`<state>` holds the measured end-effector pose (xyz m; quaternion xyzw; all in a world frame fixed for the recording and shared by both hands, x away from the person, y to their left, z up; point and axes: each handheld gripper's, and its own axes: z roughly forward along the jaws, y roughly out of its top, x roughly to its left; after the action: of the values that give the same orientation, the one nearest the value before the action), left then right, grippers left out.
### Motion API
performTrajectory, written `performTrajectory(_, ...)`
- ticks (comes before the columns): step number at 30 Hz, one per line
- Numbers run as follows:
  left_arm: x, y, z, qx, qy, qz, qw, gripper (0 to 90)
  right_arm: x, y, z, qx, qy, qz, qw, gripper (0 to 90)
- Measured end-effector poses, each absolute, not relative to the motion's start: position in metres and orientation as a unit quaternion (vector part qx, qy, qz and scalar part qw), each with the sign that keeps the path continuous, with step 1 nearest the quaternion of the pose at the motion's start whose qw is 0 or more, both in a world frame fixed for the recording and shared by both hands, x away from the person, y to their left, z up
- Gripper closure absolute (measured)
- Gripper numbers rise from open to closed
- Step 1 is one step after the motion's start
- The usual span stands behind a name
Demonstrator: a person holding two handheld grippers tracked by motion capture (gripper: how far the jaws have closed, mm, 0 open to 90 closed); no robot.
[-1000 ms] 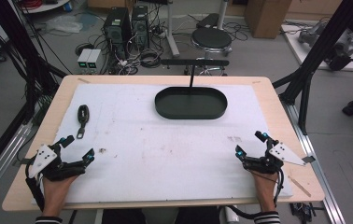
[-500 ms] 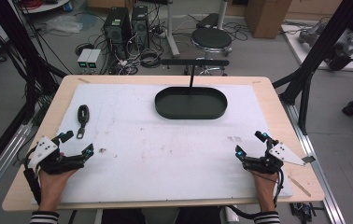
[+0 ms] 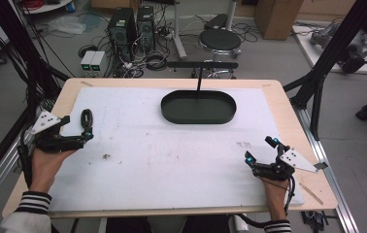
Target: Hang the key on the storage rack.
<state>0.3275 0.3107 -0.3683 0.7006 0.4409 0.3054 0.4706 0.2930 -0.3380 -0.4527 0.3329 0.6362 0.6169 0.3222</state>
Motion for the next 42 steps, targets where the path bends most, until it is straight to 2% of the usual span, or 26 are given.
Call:
performTrajectory(7, 0.351, 0.311, -0.353, 0.733, 0.47, 0.284, 0.402, 6.0, 0.292, -0.338, -0.453, 0.334, 0.637, 0.615, 0.323, 1.4)
performTrajectory(17, 0.38, 0.311, -0.348, 0.756, 0.499, 0.253, 0.34, 6.0, 0.292, -0.338, -0.453, 0.335, 0.636, 0.616, 0.322, 1.4)
performTrajectory(31, 0.412, 0.313, -0.372, 0.759, 0.541, 0.211, 0.294, 9.2, 0.292, -0.338, -0.453, 0.336, 0.636, 0.616, 0.321, 1.4)
performTrajectory(42, 0.424, 0.315, -0.386, 0.761, 0.564, 0.186, 0.26, 11.3, 0.293, -0.338, -0.453, 0.335, 0.635, 0.618, 0.32, 1.4)
